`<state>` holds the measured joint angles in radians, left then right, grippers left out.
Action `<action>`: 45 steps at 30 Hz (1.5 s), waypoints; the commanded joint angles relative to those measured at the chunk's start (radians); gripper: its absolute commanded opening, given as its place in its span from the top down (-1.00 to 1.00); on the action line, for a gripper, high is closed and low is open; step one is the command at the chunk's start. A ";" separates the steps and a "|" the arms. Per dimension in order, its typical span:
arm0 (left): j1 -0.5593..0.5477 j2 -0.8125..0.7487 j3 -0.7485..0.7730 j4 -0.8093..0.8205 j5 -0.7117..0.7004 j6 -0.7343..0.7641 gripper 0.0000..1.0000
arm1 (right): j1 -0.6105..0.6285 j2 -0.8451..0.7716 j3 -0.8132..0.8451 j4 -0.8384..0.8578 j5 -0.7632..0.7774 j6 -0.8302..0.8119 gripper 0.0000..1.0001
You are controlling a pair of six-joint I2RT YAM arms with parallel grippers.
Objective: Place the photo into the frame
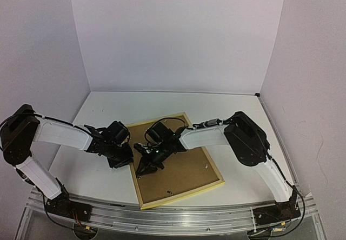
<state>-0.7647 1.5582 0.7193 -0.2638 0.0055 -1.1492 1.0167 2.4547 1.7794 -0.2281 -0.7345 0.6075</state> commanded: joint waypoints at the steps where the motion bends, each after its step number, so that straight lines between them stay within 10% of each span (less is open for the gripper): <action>1: 0.007 0.041 0.026 0.118 0.039 -0.043 1.00 | 0.060 0.075 0.004 -0.156 -0.087 -0.069 1.00; 9: 0.007 0.030 0.031 0.092 0.020 -0.040 1.00 | 0.001 -0.013 0.063 -0.187 0.028 -0.078 0.99; 18: 0.007 -0.042 0.070 0.056 0.004 -0.006 0.84 | -0.086 -0.359 -0.029 -0.188 0.408 -0.019 0.12; 30: 0.009 -0.108 0.285 -0.159 -0.189 0.188 -0.98 | -0.104 -1.008 -0.832 -0.233 0.684 0.347 -0.43; 45: 0.266 0.557 0.975 -0.206 0.106 0.954 -0.95 | -0.066 -0.912 -0.926 -0.191 0.711 0.552 -0.37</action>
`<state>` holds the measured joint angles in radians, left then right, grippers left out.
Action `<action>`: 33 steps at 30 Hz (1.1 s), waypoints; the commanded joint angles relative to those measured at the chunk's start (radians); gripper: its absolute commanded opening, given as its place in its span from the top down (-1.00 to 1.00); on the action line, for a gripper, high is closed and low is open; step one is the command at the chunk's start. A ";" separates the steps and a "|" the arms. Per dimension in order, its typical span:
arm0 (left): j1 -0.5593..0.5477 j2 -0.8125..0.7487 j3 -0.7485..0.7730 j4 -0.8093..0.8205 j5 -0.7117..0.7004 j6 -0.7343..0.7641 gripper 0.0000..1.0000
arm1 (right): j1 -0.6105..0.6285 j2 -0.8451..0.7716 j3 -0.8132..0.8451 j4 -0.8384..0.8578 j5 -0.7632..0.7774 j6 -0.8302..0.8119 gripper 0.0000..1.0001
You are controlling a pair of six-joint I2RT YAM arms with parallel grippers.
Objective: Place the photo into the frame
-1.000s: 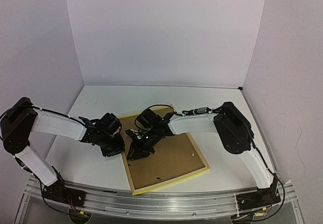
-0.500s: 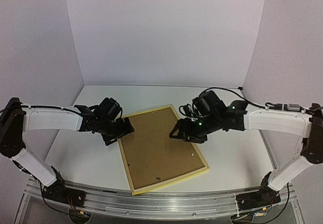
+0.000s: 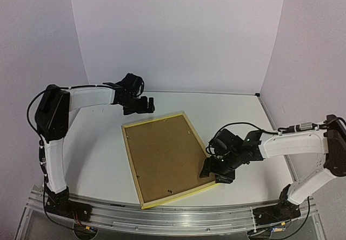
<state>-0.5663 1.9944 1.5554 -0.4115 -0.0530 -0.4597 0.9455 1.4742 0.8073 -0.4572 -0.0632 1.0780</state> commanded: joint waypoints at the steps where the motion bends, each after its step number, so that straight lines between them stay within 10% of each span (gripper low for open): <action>1: 0.082 0.153 0.165 -0.063 0.197 0.301 -0.93 | 0.005 0.087 0.050 0.041 0.045 0.095 -0.36; 14: 0.115 0.302 0.217 -0.108 0.336 0.483 -0.57 | -0.005 0.197 0.058 0.066 0.110 0.211 -0.28; 21: 0.115 0.293 0.155 -0.100 0.336 0.499 0.05 | -0.069 0.200 0.052 0.065 0.131 0.219 -0.18; 33: 0.115 0.019 -0.325 0.071 0.268 0.289 0.58 | -0.296 0.234 0.144 0.063 0.130 0.009 -0.14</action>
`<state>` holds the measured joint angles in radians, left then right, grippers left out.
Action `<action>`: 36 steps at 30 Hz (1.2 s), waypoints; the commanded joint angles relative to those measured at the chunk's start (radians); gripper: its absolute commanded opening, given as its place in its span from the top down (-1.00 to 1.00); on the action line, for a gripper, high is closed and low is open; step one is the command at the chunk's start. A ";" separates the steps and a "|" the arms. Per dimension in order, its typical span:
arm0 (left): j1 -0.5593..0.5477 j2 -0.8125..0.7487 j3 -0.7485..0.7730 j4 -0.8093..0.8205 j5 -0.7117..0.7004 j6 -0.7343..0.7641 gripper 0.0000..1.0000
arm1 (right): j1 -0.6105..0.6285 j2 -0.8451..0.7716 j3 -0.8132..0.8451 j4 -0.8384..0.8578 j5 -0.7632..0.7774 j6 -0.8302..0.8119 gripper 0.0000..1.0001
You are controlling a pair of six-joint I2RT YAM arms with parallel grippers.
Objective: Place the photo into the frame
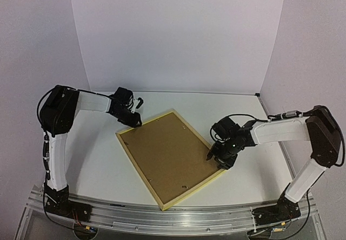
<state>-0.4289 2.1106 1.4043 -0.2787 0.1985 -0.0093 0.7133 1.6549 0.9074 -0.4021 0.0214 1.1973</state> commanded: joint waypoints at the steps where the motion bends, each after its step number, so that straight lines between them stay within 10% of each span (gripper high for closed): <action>1: -0.023 -0.122 -0.223 -0.048 0.019 -0.189 0.60 | -0.079 0.068 0.057 0.008 0.044 -0.136 -0.13; 18: -0.109 -0.553 -0.709 0.003 -0.063 -0.599 0.76 | -0.241 0.367 0.343 0.019 -0.038 -0.628 -0.09; 29: -0.114 -0.544 -0.704 0.030 -0.113 -0.564 0.79 | -0.162 0.156 0.433 -0.070 0.122 -0.696 -0.15; 36: -0.114 -0.443 -0.646 0.106 -0.068 -0.442 1.00 | 0.044 0.386 0.667 -0.073 -0.309 -0.806 0.15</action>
<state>-0.5485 1.5737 0.7168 -0.2033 0.1315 -0.5273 0.6418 1.8888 1.4341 -0.4675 0.0157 0.4843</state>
